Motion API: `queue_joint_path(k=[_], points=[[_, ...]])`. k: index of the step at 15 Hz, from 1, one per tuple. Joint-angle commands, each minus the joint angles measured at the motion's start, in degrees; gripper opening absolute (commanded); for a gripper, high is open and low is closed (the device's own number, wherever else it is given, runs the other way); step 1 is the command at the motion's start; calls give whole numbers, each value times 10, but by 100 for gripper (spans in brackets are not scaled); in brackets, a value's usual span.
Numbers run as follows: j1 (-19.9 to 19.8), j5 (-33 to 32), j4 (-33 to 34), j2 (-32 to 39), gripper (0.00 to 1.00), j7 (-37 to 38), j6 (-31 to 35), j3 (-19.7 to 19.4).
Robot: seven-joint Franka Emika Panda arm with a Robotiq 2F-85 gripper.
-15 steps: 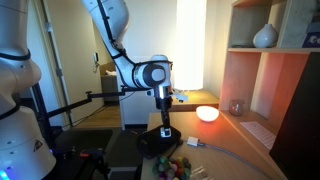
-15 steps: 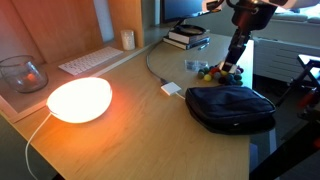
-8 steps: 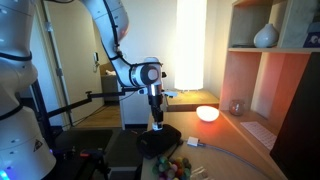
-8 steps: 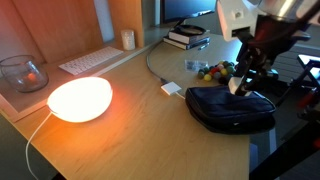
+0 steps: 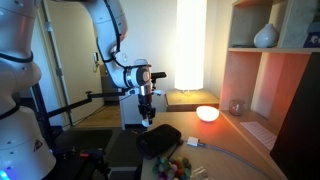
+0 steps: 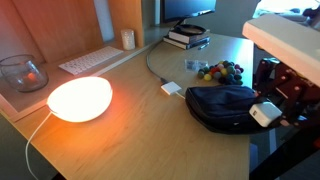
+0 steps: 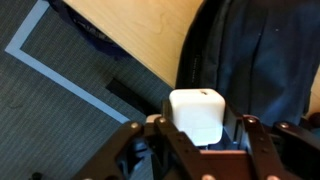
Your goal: Put the charger cable, head and the plastic object onto the floor.
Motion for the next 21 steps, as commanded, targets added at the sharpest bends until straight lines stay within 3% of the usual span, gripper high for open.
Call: queue_joint_path(k=[1, 3, 8, 12, 16, 17, 18, 21], points=[[-96, -85, -39, -3, 27, 0, 20, 99], [-149, -130, -49, 9, 27, 0, 17, 153], [-252, -190, -71, 20, 27, 0, 14, 244], [-326, -227, -82, 41, 27, 0, 7, 306], [-374, -246, -86, 63, 27, 0, -14, 348], [-381, -251, -86, 63, 77, -1, -23, 355], [-389, -252, -86, 71, 78, -1, -32, 362], [-409, -257, -86, 85, 100, -1, -51, 381]])
